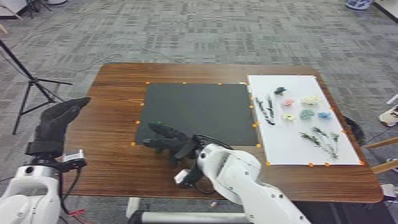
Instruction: Arrange flowers
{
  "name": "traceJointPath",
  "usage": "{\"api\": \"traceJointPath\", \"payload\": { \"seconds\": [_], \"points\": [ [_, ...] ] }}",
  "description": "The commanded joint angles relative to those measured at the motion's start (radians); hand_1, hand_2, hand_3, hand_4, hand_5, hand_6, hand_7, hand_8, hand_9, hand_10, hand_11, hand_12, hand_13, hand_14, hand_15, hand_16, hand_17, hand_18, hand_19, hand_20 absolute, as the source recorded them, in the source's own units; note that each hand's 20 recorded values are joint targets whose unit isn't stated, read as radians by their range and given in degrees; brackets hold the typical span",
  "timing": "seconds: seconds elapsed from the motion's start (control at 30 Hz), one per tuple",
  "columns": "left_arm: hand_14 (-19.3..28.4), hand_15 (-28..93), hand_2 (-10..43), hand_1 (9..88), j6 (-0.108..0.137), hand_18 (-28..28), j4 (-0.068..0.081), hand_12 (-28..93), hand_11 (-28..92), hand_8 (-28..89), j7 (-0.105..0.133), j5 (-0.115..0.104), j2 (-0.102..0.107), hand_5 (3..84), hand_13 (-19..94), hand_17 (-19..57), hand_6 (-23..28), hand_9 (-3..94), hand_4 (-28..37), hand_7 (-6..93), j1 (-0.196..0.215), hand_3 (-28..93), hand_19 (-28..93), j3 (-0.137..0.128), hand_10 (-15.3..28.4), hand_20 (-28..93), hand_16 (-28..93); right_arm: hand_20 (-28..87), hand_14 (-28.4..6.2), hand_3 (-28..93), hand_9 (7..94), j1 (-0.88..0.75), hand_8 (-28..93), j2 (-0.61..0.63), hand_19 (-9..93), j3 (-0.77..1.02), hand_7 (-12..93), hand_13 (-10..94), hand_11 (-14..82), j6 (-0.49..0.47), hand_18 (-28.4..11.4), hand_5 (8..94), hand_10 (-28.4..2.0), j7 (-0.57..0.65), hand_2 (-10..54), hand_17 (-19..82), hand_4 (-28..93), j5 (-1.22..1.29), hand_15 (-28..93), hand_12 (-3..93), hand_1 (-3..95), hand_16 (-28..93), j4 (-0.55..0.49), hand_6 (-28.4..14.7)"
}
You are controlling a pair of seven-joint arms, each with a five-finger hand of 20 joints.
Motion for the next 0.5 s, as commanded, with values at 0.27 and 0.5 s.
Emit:
{"api": "traceJointPath", "payload": {
  "seconds": [0.27, 0.5],
  "points": [
    [12.0, 7, -9.5, 23.9, -0.020, 9.3, 0.001, 13, 16, -8, 0.007, -0.002, -0.005, 46.7, 28, -0.3, 2.0, 38.5, -27.4, 18.9, -0.010, 67, 0, 0.009, 10.9, 14, 3, 42, -14.1, 48, 57.8, 0.027, -4, -0.033, 93, 0.003, 0, 83, 6.8, 0.038, -23.4, 18.2, -17.9, -0.021, 14.4, 51, -11, -0.021, 51, 8.8, 16.3, 29, 0.022, -9.7],
    [11.9, 7, -9.5, 24.0, -0.013, 9.3, -0.002, 13, 16, -8, 0.008, -0.005, -0.006, 46.7, 28, -0.3, 2.0, 38.3, -27.3, 18.8, -0.005, 66, 0, 0.006, 10.9, 14, 3, 42, -14.1, 49, 57.7, 0.024, -4, -0.030, 93, 0.009, 0, 83, 6.9, 0.030, -23.5, 18.4, -17.8, -0.016, 14.3, 51, -11, -0.004, 51, 8.7, 16.1, 29, 0.015, -9.6]
  ]
}}
